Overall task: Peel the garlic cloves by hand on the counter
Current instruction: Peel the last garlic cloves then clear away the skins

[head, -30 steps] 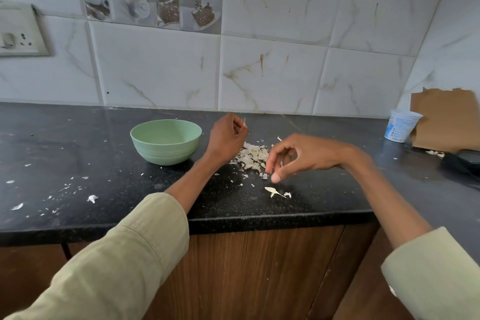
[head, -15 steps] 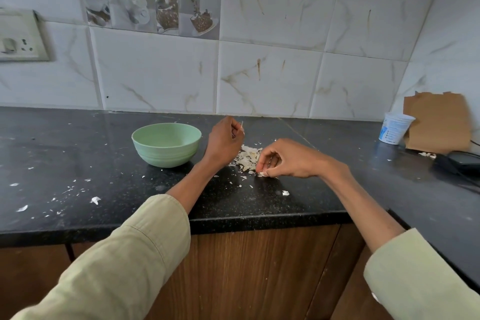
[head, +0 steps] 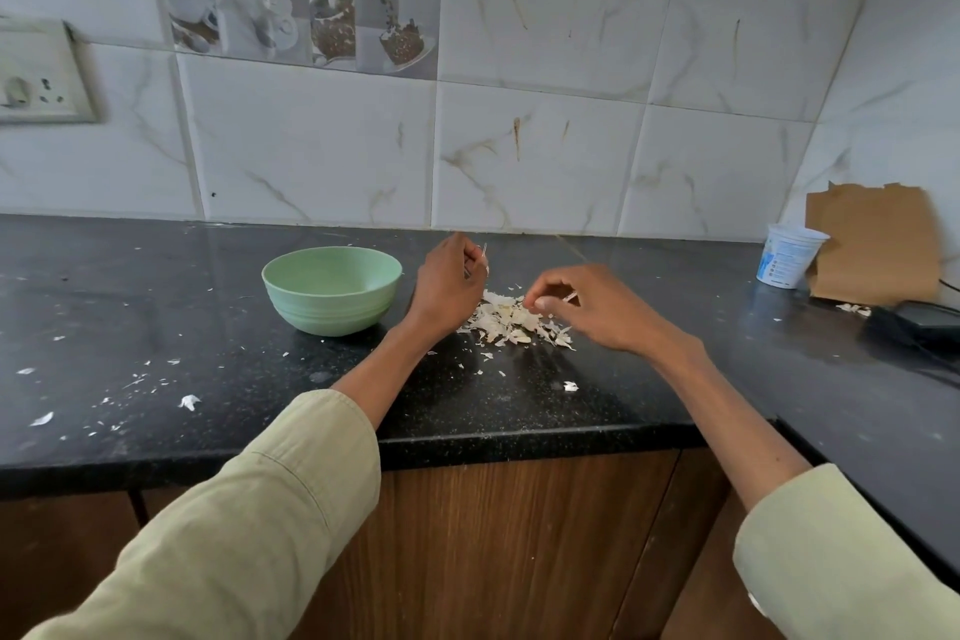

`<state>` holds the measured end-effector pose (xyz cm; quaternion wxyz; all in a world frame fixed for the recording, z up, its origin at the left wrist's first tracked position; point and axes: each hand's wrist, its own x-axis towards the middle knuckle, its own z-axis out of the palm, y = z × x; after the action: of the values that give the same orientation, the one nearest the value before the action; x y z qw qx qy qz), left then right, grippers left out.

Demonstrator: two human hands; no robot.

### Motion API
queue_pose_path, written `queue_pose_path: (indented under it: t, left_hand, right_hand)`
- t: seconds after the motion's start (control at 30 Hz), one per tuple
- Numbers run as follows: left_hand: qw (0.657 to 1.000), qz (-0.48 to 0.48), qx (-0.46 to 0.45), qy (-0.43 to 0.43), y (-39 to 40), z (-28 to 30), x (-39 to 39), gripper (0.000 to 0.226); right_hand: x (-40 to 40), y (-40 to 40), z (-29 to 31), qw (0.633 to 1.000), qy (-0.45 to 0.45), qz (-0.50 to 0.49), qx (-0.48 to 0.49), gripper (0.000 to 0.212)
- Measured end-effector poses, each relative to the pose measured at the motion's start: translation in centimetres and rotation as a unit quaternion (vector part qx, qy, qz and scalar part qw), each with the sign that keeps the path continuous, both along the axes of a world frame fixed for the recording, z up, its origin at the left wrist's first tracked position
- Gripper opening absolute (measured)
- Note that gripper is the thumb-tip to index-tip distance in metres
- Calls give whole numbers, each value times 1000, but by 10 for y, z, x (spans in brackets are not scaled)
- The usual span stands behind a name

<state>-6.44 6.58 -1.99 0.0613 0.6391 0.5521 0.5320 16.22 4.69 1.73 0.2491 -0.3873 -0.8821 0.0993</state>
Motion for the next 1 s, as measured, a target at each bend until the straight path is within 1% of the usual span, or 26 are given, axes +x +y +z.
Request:
queue_pose_path:
  t: [0.07,0.2,0.4,0.5,0.6,0.73,0.83,0.9,0.93,1.0]
  left_hand:
    - [1000,5,-3,0,0,0,0,9]
    - [1000,8,-16,10,2,0,-2,14]
    - [1000,0,-10,3,0,0,-3,17]
    - [1000,-1,-15,2,2,-1,-3,17]
    - [1000,-3,-21,1,3,-1,-3,15]
    - [999,-1,-27,21,0,-1,-1,15]
    - [999,-1,-30,28,-1,-2,-1,18]
    - [999,-6,-27,22,-1,-2,-2,20]
    - [999,-6,-25,19,-2,-2,-2,20]
    - [1000,-3,-24,15,-3,-1,-2,23]
  right_hand:
    - [0,-2,2,999,-25,21,-5,6]
    - [-6,-2,-4,997,-80,18,-4,13]
    - [-7,0,-6,994,-105,-10,4,11]
    - [-2,-3,-5,995,-94,-13,13,9]
    - [3,-8,0,997,-67,27,-9,8]
    - [5,-12,4,995,-80,53,-37,8]
    - [11,-8,4,998,-37,35,-46,17]
    - [17,-1,4,999,-15,0,-40,25]
    - [19,3,3,999,-16,-22,-35,29]
    - [21,11,-1,996,-61,-62,-29,34]
